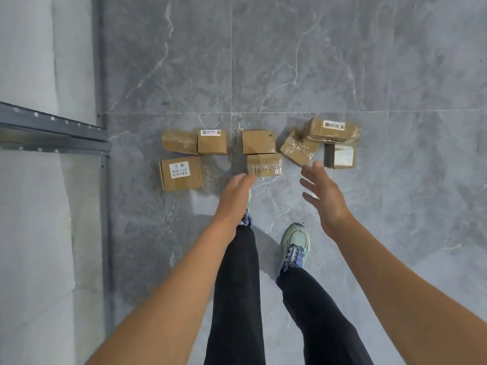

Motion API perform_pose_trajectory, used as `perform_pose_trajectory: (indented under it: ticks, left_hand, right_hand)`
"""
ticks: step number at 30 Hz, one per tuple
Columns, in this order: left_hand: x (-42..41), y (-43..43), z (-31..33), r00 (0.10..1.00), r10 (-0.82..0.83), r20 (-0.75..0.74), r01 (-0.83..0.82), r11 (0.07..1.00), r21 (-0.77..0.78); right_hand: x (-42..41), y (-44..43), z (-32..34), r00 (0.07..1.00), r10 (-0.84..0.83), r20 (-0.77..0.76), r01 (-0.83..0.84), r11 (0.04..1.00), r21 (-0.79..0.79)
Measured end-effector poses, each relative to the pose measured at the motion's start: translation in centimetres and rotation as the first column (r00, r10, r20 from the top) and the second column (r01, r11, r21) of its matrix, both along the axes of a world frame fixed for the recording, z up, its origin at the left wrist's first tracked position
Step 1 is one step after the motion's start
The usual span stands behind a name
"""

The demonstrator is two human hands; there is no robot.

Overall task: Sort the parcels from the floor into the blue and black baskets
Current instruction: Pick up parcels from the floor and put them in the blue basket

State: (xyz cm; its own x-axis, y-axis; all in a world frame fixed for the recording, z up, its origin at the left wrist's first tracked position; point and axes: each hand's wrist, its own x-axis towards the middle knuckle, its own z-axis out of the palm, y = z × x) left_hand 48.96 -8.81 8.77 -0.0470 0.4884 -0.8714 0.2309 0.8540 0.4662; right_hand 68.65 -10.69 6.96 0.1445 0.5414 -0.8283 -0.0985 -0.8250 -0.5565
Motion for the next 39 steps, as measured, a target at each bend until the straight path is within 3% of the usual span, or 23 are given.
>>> perform_pose_trajectory:
  ticks: [11,21,29,33,39]
  left_hand:
    - [-0.7,6.4,-22.3,0.993,-0.114,0.027,0.117,0.98,-0.159]
    - [0.2,6.5,-29.9,0.999,-0.021,0.045,0.031,0.973,-0.229]
    - [-1.0,6.3,-24.3,0.994,0.066,0.083,-0.039,0.958,-0.285]
    - [-1.7,6.6,-17.4,0.988,0.135,0.068,-0.114,0.961,-0.251]
    - [-2.2,8.4,-3.7,0.978,0.192,0.078,-0.187,0.98,-0.068]
  right_hand:
    - [-1.1,2.9,-23.7,0.996,-0.051,0.079,0.064,0.984,-0.168]
    - [-2.2,5.2,-31.0,0.996,-0.089,0.002,0.088,0.981,-0.174]
    - [-2.7,4.5,-25.1,0.996,-0.089,-0.012,0.085,0.979,-0.185]
    - [-3.2,5.0,-17.5,0.997,-0.063,-0.032,0.057,0.984,-0.168]
    - [-3.6,8.0,-3.1,1.0,-0.021,-0.013,0.021,0.999,-0.041]
